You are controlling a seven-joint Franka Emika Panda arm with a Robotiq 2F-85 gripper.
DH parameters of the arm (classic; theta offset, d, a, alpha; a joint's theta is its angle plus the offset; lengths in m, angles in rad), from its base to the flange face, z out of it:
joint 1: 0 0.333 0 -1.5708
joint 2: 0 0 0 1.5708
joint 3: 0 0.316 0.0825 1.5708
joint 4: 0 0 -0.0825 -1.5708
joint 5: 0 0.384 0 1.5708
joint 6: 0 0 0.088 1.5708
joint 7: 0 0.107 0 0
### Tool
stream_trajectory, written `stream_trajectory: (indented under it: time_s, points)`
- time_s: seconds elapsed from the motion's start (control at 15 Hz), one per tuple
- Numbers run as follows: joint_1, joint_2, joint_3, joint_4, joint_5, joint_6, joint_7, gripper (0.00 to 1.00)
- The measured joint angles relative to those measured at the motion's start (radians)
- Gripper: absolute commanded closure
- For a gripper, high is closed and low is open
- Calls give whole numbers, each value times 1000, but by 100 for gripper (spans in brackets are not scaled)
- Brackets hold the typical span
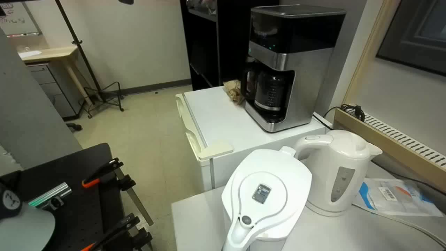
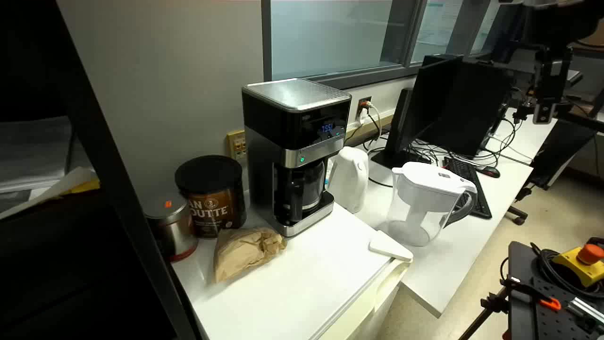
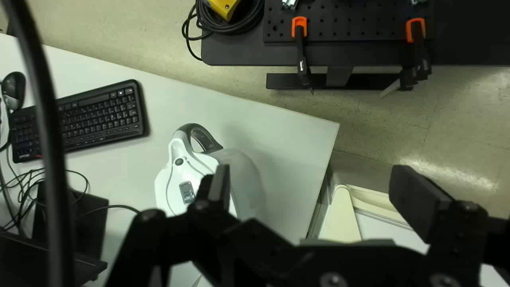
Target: Press a button on the coffee maker
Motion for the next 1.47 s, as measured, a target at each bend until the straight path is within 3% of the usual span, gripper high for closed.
stream_trajectory:
  time_s: [0.8, 1.13, 1.2, 1.27, 1.47]
  points:
    - [8, 2, -5, 0, -1, 3, 0, 0]
    - [44, 47, -4, -1, -51, 61, -33, 0]
    - [54, 61, -3, -1, -64, 77, -56, 25]
    - [65, 74, -3, -2, -76, 91, -84, 26]
    - [96, 107, -2, -18, -127, 166, -174, 47]
